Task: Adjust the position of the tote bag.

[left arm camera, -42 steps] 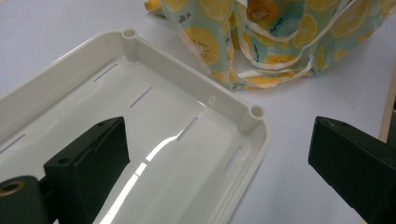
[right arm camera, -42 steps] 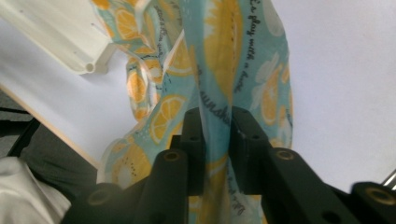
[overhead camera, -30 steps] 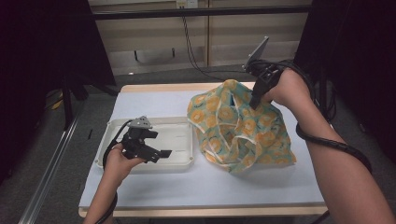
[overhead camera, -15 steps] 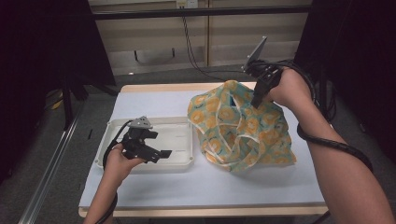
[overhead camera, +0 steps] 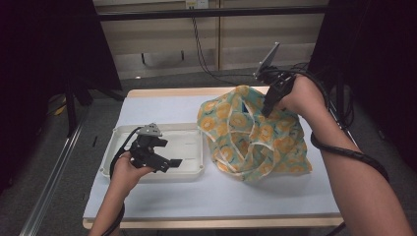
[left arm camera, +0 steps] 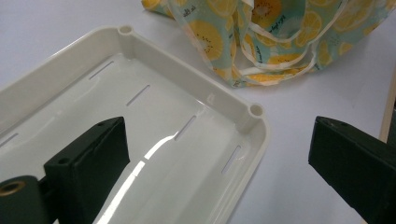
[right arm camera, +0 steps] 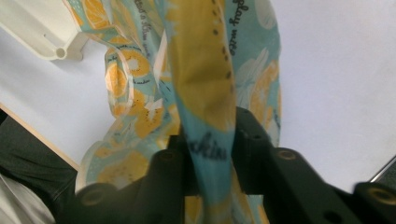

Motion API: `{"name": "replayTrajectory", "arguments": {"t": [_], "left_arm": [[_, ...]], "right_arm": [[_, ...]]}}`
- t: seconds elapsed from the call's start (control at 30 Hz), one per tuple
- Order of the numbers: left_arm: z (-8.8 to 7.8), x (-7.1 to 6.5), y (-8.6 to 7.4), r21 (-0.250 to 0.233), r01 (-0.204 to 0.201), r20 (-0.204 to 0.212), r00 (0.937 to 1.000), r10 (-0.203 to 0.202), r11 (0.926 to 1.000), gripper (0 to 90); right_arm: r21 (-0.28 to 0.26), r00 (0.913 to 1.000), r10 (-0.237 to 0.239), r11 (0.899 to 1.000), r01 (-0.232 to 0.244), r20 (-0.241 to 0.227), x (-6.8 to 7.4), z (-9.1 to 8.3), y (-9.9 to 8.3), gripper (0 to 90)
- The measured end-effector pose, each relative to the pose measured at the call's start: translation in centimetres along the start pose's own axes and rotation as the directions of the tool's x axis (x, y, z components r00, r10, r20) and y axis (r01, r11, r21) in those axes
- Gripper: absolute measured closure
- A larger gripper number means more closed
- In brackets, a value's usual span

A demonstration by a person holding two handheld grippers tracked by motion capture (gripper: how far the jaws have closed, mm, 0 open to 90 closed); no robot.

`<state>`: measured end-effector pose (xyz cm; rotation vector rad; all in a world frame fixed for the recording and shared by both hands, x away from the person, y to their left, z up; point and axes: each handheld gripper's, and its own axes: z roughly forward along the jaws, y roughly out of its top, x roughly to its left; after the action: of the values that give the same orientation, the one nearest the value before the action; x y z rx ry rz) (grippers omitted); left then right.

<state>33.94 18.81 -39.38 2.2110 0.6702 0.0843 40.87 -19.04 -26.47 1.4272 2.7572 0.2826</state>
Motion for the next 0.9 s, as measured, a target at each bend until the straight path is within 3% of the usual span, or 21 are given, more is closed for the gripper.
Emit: {"name": "replayTrajectory", "arguments": {"t": [0.17,0.33,0.43,0.5,0.53,0.6,0.67,0.7,0.8,0.9], "left_arm": [[-0.2,0.3,-0.2,-0.005,0.007,0.0,1.0,-0.007,1.0,4.9],[-0.1,0.4,-0.2,0.002,0.011,0.0,0.9999,-0.011,0.9999,4.9],[-0.1,0.4,-0.2,-0.002,0.012,0.004,0.9999,-0.012,0.9999,4.9],[-0.1,0.4,-0.2,-0.002,0.012,-0.001,0.9999,-0.012,0.9999,4.9],[0.0,0.4,-0.2,-0.003,0.011,0.0,0.9999,-0.011,0.9999,4.9],[0.0,0.3,-0.2,0.002,0.009,0.006,0.9999,-0.009,1.0,4.9],[0.1,0.3,-0.2,0.004,0.006,0.0,1.0,-0.006,1.0,4.9],[0.1,0.3,-0.1,0.01,0.004,0.001,1.0,-0.004,0.9999,4.9],[0.2,0.3,-0.2,0.005,0.007,0.003,1.0,-0.007,1.0,4.8],[0.2,0.4,-0.2,0.004,0.008,0.01,0.9999,-0.009,1.0,4.8]], "right_arm": [[0.012,0.9975,-0.069,0.998,0.069,0.011,0.5,0.0,0.2,90.0],[0.004,0.9893,-0.146,0.989,0.146,0.011,0.6,-0.1,0.0,90.0],[-0.006,0.9744,-0.225,0.974,0.225,0.01,0.5,-0.2,-0.2,90.0],[-0.009,0.9497,-0.311,0.95,0.312,0.033,0.7,-0.4,-0.3,90.0],[-0.012,0.9435,-0.329,0.944,0.33,0.038,0.8,-0.4,-0.3,90.0],[-0.009,0.9231,-0.382,0.924,0.382,0.047,1.0,-0.5,-0.3,90.0],[-0.01,0.9115,-0.408,0.912,0.409,0.052,1.0,-0.7,-0.3,90.0],[-0.012,0.8945,-0.444,0.896,0.445,0.056,1.1,-0.8,-0.3,90.0],[-0.014,0.8576,-0.51,0.859,0.512,0.063,1.2,-0.9,-0.3,90.0],[-0.014,0.8297,-0.554,0.831,0.556,0.07,1.4,-0.8,-0.1,90.0]]}}
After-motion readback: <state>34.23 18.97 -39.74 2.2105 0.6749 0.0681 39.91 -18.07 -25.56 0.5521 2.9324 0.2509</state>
